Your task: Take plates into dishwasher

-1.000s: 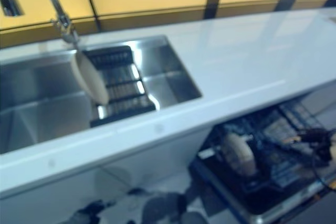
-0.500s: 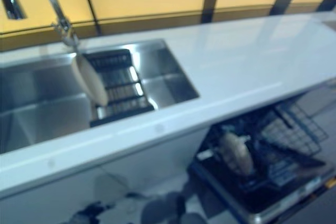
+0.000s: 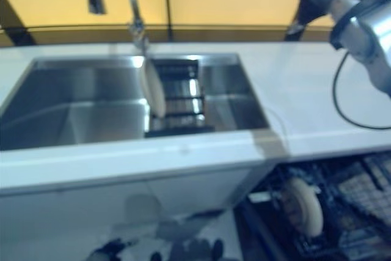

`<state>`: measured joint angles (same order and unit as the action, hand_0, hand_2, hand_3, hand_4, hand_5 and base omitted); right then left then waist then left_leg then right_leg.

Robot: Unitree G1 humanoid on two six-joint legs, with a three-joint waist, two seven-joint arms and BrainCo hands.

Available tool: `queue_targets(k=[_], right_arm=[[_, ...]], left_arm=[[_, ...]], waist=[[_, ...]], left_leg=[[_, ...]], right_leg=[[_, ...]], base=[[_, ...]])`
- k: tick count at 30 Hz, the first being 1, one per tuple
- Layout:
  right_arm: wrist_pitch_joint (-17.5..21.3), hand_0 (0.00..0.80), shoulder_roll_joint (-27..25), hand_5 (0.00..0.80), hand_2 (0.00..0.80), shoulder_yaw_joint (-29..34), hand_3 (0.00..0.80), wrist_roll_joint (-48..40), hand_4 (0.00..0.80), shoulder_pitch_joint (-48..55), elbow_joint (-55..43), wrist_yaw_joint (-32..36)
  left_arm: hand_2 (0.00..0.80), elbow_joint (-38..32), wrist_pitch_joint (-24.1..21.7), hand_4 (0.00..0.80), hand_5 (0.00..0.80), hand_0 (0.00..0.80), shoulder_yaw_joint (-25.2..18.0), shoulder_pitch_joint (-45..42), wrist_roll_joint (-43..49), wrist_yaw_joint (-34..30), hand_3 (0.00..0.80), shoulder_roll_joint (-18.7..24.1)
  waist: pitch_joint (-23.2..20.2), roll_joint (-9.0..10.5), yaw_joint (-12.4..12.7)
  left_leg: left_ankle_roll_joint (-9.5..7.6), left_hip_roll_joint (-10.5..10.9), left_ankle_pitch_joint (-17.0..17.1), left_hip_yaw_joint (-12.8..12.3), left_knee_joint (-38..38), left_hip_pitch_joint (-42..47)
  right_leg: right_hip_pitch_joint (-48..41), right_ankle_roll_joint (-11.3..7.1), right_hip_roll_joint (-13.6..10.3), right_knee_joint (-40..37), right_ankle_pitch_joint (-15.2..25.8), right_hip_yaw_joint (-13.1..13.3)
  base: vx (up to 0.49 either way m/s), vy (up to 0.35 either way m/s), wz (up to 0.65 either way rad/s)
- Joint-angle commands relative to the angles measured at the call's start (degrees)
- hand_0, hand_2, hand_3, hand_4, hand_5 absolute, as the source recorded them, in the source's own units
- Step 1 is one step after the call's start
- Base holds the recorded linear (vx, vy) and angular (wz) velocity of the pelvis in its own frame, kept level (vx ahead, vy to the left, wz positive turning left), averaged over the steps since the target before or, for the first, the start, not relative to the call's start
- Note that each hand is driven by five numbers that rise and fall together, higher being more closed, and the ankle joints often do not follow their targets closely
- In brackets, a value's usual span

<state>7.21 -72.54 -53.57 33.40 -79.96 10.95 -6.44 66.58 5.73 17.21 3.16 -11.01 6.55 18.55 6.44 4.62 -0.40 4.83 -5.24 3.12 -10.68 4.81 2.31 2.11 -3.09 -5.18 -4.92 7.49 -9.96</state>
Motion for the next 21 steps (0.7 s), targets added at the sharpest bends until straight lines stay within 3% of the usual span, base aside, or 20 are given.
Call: queue_targets(k=[1,4,12,21], right_arm=[[0.79,0.000,-1.30,0.000,0.000,-4.06,0.000,5.24,0.000,-10.13,-0.43,-1.92],[2.04,0.000,-0.60,0.000,0.000,-4.96,0.000,7.39,0.000,-11.49,-2.90,-0.89],[0.25,0.000,3.64,0.000,0.000,-8.19,0.000,9.22,0.000,-16.97,-3.86,-0.62],[0.35,0.000,6.89,0.000,0.000,-10.41,0.000,10.50,0.000,-19.83,-1.89,-0.55]], left_arm=[[0.000,-0.03,0.37,0.000,0.000,0.000,0.46,1.79,-3.21,1.88,0.000,2.09],[0.000,-0.34,0.54,0.000,0.000,0.000,-0.45,1.25,-2.79,2.18,0.000,2.31],[0.000,-1.51,-0.73,0.000,0.000,0.000,-1.01,0.93,-3.60,2.16,0.000,3.53],[0.000,-2.59,-1.89,0.000,0.000,0.000,-0.85,0.48,-4.48,1.26,0.000,4.01]], waist=[[1.67,3.01,1.49],[2.84,3.18,2.79],[7.33,3.87,5.76],[9.63,4.15,7.35]], left_leg=[[-1.16,1.01,-1.81,2.45,0.19,-0.14],[-1.12,1.18,-1.34,3.68,0.19,-1.20],[-0.76,1.33,0.48,6.58,0.19,-6.16],[-0.56,1.46,1.26,7.75,0.19,-8.71]], right_leg=[[-1.69,-5.71,-1.77,-0.08,-1.78,-0.72],[-1.57,-5.81,-2.08,-0.08,-1.69,-1.86],[1.11,-5.67,-2.04,-0.08,-1.18,-3.91],[2.63,-5.58,-2.12,-0.08,-1.10,-5.35]], base=[[0.001,0.029,0.27],[-0.004,0.022,0.23],[-0.064,0.010,0.25],[-0.022,0.017,0.16]])
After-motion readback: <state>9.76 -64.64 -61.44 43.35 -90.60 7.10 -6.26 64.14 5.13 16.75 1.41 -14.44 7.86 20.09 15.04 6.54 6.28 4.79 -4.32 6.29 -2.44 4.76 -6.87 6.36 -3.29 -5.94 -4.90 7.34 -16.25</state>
